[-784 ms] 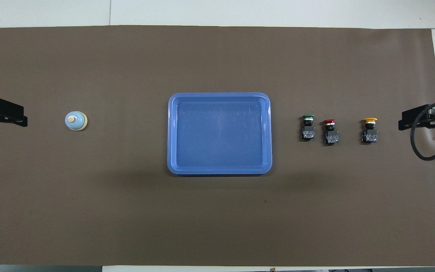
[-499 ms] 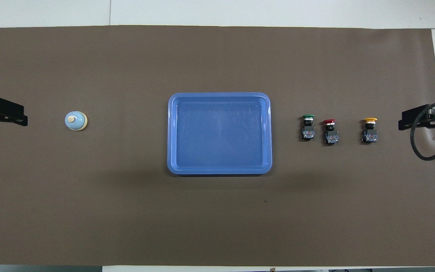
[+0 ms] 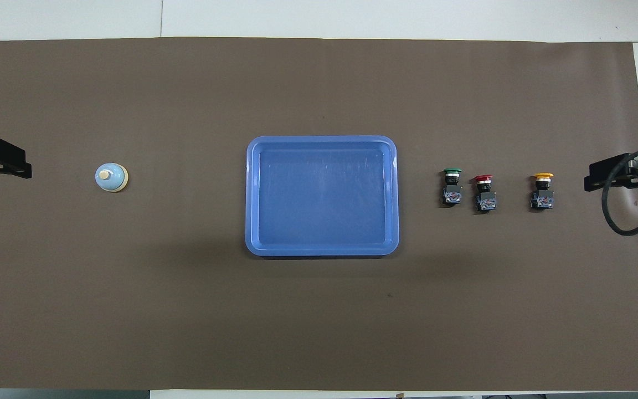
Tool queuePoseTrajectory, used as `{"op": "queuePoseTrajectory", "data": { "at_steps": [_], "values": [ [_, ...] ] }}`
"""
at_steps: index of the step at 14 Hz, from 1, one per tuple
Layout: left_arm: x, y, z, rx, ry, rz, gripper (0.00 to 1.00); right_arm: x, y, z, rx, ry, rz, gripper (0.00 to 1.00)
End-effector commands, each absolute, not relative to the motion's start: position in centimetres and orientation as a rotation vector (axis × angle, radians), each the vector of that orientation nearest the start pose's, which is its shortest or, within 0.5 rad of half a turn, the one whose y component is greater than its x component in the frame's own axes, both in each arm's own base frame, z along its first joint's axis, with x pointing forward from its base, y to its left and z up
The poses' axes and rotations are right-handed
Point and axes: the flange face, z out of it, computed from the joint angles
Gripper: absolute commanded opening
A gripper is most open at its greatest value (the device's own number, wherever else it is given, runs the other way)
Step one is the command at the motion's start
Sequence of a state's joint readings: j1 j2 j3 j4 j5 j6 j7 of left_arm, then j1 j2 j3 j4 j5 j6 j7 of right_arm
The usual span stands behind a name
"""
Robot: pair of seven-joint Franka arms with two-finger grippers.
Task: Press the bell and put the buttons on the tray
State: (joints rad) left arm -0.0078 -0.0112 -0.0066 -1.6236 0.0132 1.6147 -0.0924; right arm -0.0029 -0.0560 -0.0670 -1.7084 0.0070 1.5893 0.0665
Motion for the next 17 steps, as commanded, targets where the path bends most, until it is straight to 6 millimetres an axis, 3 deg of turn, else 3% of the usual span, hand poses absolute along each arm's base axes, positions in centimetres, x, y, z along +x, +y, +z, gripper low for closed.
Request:
{"op": "queuePoseTrajectory", "data": {
  "at_steps": [1,5,7,10,13,17],
  "values": [
    [55.5,0.2,56.4,-3.129,-0.129,-0.087,0.00,53.0,-4.1,59.5,-3.136,0.182,0.111,1.00],
    [59.0,-0.4,47.1,-3.132,-0.027,-0.075,0.00,53.0,-4.1,59.5,-3.136,0.182,0.111,1.00],
    [59.8,-0.1,43.8,-3.132,-0.028,-0.096,0.00,53.0,-4.1,59.5,-3.136,0.182,0.111,1.00],
    [60.1,-0.4,40.2,-3.133,-0.018,-0.101,0.00,53.0,-4.0,59.5,-3.136,0.180,0.111,1.00],
    [60.5,0.0,38.4,-3.135,-0.028,-0.099,0.00,53.0,-4.0,59.5,-3.136,0.180,0.111,1.00],
    [59.6,0.1,36.5,-3.135,-0.037,-0.087,0.00,53.0,-4.1,59.5,-3.136,0.182,0.111,1.00]
  ]
}}
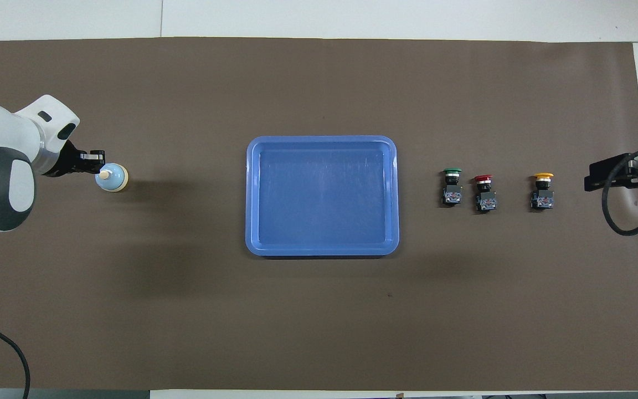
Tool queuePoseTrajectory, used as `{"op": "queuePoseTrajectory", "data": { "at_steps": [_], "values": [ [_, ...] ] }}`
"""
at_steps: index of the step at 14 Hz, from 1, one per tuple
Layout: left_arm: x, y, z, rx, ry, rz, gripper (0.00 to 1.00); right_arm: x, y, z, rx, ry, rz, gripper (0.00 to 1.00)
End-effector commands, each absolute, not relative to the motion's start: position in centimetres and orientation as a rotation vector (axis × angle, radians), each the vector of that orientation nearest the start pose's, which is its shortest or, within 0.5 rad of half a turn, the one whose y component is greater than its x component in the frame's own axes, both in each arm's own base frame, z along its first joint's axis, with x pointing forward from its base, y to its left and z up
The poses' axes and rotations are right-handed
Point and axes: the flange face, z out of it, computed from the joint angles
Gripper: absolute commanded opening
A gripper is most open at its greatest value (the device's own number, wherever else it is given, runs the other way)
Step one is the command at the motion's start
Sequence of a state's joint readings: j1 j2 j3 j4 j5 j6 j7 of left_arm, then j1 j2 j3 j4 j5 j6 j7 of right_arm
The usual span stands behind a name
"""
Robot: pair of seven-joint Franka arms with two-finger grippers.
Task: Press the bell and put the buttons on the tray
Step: 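Lower the left gripper onto the bell top to press it, then raise the left gripper off the bell and draw it back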
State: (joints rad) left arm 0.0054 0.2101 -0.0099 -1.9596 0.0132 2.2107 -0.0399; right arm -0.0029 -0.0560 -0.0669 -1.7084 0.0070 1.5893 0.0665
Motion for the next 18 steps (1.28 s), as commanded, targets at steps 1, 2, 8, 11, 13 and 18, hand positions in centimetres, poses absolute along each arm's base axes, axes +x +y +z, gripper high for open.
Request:
{"op": "queuePoseTrajectory", "data": {
  "at_steps": [1,2,8,11,13,18],
  "values": [
    [59.5,0.1,35.9,-3.135,-0.035,-0.080,0.00,53.0,-4.0,59.5,-3.136,0.180,0.111,1.00],
    [59.3,0.1,35.2,-3.135,-0.034,-0.079,0.00,53.0,-4.1,59.5,-3.136,0.182,0.111,1.00],
    [60.6,0.2,34.0,-3.136,-0.030,-0.056,0.00,53.0,-4.0,59.5,-3.136,0.180,0.111,1.00],
    [62.1,-0.5,42.8,-3.134,-0.014,0.036,0.26,53.0,-4.1,59.5,-3.136,0.182,0.111,1.00],
    [61.4,-0.7,48.2,-3.133,-0.032,0.060,1.00,53.0,-4.1,59.5,-3.136,0.182,0.111,1.00],
    [56.1,-1.1,55.8,-3.129,-0.016,0.163,1.00,53.0,-4.1,59.5,-3.136,0.182,0.111,1.00]
  ]
}}
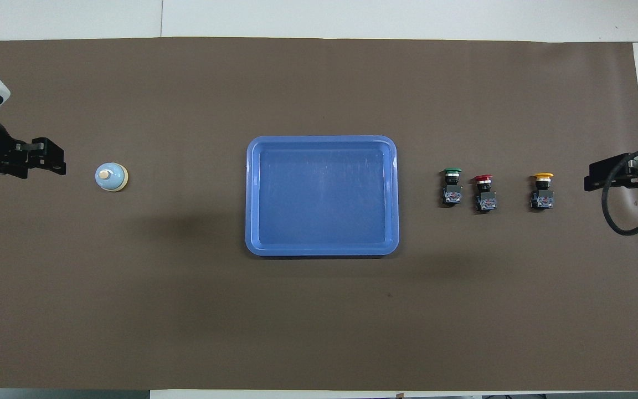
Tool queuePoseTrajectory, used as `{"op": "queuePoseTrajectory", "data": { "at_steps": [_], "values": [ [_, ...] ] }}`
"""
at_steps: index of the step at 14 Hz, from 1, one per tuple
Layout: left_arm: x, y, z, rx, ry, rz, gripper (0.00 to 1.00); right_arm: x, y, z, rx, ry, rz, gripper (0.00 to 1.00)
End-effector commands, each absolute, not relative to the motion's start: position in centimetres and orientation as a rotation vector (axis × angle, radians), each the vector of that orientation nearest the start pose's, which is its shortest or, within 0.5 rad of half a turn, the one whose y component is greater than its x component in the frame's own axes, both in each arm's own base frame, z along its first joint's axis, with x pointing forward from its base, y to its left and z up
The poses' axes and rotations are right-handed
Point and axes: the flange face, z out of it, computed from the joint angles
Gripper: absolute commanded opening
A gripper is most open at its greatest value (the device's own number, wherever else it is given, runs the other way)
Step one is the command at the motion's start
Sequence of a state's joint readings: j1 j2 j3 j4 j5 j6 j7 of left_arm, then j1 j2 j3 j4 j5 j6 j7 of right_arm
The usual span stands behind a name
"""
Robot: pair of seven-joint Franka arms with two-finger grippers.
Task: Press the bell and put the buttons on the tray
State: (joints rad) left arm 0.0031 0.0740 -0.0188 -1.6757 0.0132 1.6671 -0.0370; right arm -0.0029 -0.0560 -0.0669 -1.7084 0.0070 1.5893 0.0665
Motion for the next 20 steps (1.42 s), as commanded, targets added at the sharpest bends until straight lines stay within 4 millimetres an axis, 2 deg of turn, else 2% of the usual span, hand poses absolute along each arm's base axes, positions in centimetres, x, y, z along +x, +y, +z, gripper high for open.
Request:
{"op": "queuePoseTrajectory", "data": {
  "at_steps": [1,2,3,5,10,16,20],
  "values": [
    [55.9,-1.2,57.4,-3.130,-0.017,0.194,1.00,53.0,-4.0,59.5,-3.136,0.180,0.111,1.00],
    [55.9,-1.2,58.8,-3.131,-0.019,0.202,1.00,53.0,-4.1,59.5,-3.136,0.182,0.111,1.00],
    [55.9,-1.2,59.0,-3.131,-0.019,0.223,1.00,53.0,-4.1,59.5,-3.136,0.182,0.111,1.00],
    [55.3,-1.1,59.1,-3.126,-0.019,0.250,1.00,53.0,-4.0,59.5,-3.136,0.180,0.111,1.00],
    [55.2,-0.6,58.7,-3.127,-0.036,0.247,1.00,53.0,-4.0,59.5,-3.136,0.180,0.111,1.00],
    [55.0,-1.1,58.6,-3.124,-0.017,0.269,1.00,53.0,-4.0,59.5,-3.136,0.180,0.111,1.00],
    [54.9,-1.4,59.7,-3.126,0.002,0.216,1.00,53.0,-4.0,59.5,-3.136,0.180,0.111,1.00]
  ]
}}
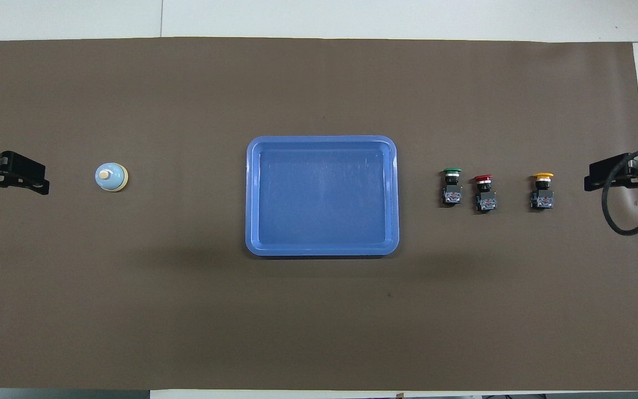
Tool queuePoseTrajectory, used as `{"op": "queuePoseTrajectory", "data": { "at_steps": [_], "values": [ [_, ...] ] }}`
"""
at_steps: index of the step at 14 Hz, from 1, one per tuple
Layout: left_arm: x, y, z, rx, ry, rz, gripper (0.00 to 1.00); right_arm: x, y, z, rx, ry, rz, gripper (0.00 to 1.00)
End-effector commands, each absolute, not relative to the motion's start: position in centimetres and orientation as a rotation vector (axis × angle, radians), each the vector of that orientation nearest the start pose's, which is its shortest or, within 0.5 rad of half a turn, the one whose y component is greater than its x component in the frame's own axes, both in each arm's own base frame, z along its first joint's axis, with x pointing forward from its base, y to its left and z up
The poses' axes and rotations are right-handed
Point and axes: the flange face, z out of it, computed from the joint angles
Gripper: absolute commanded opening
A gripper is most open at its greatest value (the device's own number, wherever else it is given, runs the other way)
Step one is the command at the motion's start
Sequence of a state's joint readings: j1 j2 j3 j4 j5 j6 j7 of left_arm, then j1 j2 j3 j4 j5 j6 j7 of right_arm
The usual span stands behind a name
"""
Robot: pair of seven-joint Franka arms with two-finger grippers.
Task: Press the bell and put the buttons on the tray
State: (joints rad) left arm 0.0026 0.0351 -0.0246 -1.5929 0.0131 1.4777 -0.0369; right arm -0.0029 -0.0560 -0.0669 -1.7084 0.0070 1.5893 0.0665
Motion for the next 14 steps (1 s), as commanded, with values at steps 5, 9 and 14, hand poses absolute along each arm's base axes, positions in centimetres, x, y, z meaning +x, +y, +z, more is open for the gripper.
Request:
{"op": "queuePoseTrajectory", "data": {
  "at_steps": [5,9,14],
  "values": [
    [54.9,-2.0,59.6,-3.126,0.009,0.211,1.00,53.0,-4.0,59.5,-3.136,0.180,0.111,1.00],
    [54.9,-1.7,59.7,-3.126,-0.003,0.206,1.00,53.0,-3.9,59.5,-3.136,0.173,0.109,1.00],
    [54.9,-1.5,59.7,-3.126,-0.010,0.209,1.00,54.2,-4.9,58.5,-3.132,0.145,-0.007,1.00]
  ]
}}
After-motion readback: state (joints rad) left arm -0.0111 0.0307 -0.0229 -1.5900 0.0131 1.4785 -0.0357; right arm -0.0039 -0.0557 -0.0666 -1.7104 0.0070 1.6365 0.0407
